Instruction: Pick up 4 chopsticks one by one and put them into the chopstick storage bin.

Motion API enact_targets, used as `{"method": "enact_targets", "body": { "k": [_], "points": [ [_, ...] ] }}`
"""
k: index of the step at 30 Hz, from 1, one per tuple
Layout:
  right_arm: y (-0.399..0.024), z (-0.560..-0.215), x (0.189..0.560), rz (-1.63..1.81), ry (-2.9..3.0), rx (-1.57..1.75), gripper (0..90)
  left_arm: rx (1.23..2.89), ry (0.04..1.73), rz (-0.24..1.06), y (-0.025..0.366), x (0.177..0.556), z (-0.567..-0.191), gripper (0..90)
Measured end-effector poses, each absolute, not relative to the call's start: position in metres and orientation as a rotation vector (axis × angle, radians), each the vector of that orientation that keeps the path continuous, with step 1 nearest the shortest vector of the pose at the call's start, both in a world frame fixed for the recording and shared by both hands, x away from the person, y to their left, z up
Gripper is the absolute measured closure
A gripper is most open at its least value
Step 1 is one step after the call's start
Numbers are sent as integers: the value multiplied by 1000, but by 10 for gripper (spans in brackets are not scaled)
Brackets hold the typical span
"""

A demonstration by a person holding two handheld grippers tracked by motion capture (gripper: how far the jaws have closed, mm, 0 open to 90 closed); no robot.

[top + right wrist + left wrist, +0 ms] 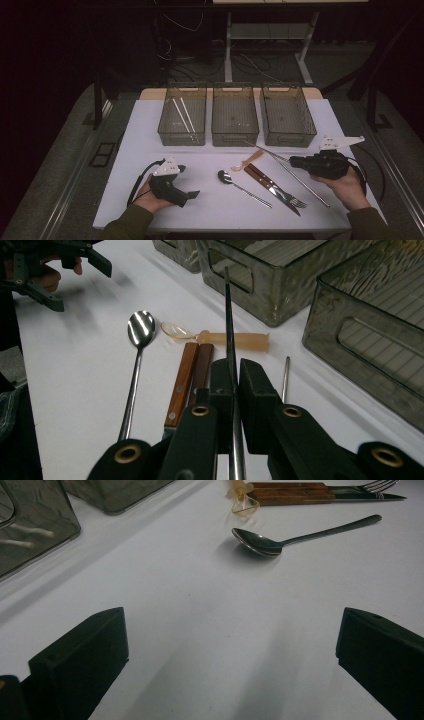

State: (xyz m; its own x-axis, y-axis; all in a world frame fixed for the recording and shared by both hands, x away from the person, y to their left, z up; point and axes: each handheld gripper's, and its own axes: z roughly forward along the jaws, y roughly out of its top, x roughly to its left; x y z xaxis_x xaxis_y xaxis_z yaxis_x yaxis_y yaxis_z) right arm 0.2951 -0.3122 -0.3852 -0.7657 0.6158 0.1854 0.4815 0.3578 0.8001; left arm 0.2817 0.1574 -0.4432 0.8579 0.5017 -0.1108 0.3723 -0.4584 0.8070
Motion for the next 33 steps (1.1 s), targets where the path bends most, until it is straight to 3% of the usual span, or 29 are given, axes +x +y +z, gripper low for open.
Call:
{"method": "enact_targets", "body": {
  "k": [33],
  "points": [
    [-249, -368, 338, 1422, 2464, 920, 851, 2075, 653, 221, 156, 281, -442, 14]
  ]
}}
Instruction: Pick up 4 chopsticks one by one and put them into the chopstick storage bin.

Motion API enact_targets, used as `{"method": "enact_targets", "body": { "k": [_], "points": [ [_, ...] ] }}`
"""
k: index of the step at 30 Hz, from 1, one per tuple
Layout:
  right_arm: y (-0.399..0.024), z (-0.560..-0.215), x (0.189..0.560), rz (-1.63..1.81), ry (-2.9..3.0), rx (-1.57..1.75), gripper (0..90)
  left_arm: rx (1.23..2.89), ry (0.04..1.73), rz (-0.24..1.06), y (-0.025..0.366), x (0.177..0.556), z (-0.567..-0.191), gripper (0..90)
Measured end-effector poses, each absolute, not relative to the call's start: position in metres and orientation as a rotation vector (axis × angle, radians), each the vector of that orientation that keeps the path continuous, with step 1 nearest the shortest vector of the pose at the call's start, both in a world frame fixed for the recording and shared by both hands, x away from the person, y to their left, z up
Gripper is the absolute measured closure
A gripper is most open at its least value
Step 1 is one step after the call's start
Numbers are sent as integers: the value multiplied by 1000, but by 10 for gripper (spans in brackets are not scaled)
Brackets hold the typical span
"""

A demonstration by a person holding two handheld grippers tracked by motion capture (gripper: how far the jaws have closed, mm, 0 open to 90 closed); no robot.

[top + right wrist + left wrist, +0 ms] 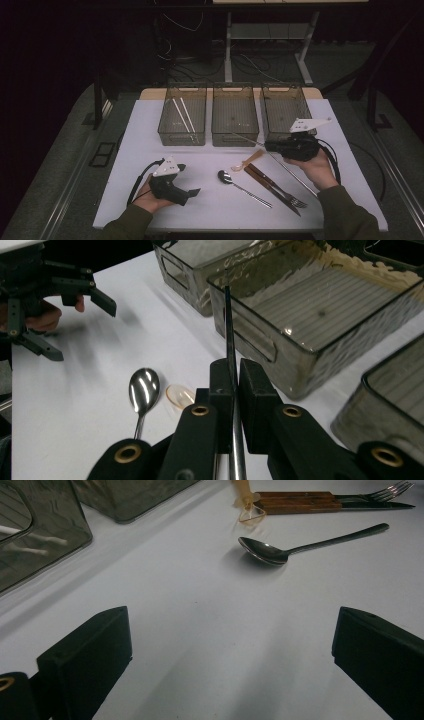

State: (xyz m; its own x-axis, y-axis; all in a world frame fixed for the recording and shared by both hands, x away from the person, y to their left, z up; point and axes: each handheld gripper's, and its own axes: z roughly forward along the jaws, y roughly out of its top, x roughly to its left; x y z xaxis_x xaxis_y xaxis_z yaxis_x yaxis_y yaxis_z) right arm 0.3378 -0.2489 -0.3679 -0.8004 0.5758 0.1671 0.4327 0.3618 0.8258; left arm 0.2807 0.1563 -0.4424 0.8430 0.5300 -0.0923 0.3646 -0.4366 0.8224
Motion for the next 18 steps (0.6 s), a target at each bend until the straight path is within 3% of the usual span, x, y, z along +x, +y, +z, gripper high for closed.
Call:
{"method": "enact_targets", "body": {
  "k": [18],
  "points": [
    [-202, -342, 373, 1382, 2457, 909, 851, 2073, 647, 236, 157, 281, -442, 14]
  ]
}}
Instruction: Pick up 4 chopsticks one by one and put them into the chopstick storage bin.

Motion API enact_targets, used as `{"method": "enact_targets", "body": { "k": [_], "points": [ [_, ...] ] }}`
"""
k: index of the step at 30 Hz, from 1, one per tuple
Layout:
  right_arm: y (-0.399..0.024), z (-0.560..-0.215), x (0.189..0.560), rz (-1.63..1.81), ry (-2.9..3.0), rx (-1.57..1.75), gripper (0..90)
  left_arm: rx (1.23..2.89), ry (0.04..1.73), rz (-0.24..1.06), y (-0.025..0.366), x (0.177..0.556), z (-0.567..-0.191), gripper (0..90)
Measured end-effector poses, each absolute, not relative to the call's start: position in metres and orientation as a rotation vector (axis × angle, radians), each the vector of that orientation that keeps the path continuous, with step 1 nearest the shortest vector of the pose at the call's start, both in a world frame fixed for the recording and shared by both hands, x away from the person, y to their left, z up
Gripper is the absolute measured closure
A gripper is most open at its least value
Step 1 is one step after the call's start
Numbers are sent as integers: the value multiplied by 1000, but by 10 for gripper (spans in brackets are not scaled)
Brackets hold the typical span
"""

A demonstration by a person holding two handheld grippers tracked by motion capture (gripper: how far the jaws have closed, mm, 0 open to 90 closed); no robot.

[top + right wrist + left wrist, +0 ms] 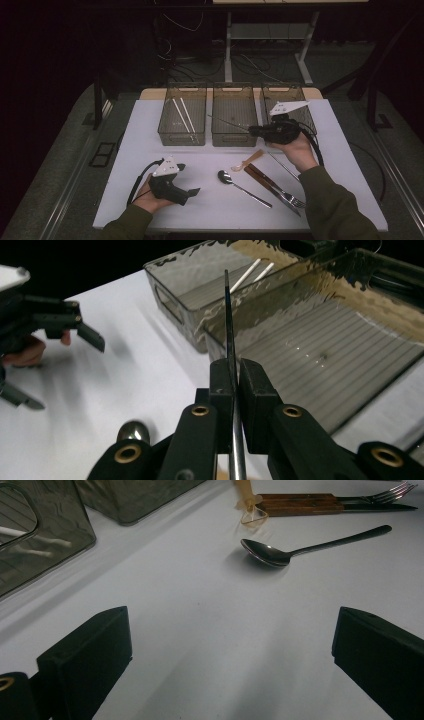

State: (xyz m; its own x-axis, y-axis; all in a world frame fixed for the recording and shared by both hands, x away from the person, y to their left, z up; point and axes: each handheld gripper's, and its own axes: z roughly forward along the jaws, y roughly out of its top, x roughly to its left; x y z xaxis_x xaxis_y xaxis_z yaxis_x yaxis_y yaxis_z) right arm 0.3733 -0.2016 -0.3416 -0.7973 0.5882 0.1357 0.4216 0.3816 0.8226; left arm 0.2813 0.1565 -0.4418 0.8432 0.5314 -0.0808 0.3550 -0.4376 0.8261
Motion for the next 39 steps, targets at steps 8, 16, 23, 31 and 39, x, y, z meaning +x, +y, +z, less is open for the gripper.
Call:
{"method": "enact_targets", "body": {
  "k": [8, 16, 23, 31, 39],
  "points": [
    [-179, -328, 391, 1354, 2447, 935, 851, 2074, 650, 233, 156, 281, -442, 15],
    [-155, -325, 409, 1316, 2437, 971, 851, 2062, 654, 226, 156, 281, -441, 15],
    [-130, -326, 424, 1282, 2417, 991, 851, 2066, 642, 221, 156, 280, -440, 16],
    [-104, -330, 441, 1273, 2419, 1023, 850, 2065, 632, 223, 156, 280, -440, 16],
    [-75, -339, 460, 1217, 2438, 1047, 850, 2067, 625, 223, 155, 280, -440, 16]
  ]
}}
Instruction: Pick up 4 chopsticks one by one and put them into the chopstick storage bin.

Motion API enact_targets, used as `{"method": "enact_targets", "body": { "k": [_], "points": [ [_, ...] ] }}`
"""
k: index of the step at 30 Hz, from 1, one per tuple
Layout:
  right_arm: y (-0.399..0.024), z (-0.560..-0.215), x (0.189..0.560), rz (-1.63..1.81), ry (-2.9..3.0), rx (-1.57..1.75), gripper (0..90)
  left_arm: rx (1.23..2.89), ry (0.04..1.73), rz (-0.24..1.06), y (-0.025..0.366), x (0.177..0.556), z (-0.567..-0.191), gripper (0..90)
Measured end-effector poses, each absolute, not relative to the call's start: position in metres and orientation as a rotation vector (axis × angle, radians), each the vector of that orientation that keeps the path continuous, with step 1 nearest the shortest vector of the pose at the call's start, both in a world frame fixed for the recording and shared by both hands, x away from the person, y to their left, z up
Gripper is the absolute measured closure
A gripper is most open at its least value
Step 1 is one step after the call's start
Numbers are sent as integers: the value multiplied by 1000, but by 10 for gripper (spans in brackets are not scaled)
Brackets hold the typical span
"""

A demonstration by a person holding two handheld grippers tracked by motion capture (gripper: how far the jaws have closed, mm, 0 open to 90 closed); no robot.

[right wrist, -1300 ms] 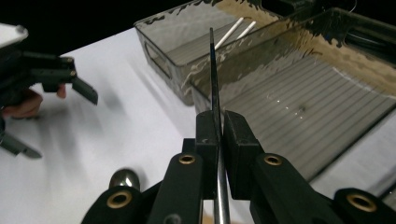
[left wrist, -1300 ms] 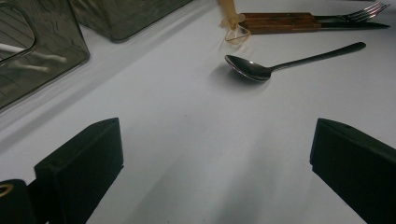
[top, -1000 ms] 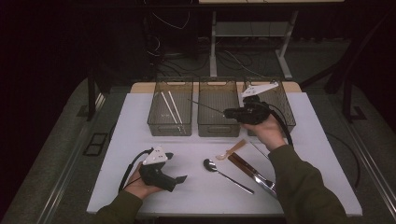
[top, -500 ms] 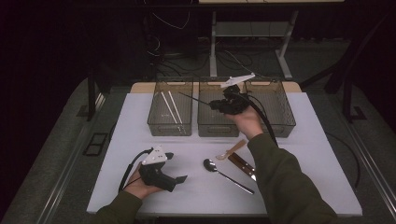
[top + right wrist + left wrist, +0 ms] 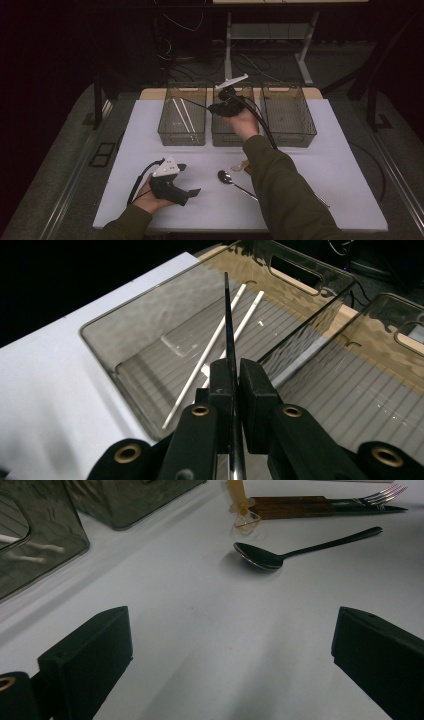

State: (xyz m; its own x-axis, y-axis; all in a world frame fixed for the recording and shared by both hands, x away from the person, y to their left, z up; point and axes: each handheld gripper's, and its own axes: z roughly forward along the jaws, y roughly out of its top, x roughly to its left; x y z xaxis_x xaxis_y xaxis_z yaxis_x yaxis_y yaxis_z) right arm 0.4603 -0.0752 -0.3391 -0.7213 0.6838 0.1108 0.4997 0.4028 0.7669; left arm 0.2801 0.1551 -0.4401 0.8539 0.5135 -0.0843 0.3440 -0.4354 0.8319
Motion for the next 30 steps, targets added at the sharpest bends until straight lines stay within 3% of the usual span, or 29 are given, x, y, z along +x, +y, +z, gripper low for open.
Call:
{"method": "enact_targets", "body": {
  "k": [30],
  "points": [
    [9, -370, 506, 995, 2477, 1100, 850, 2064, 604, 220, 156, 281, -438, 18]
  ]
}}
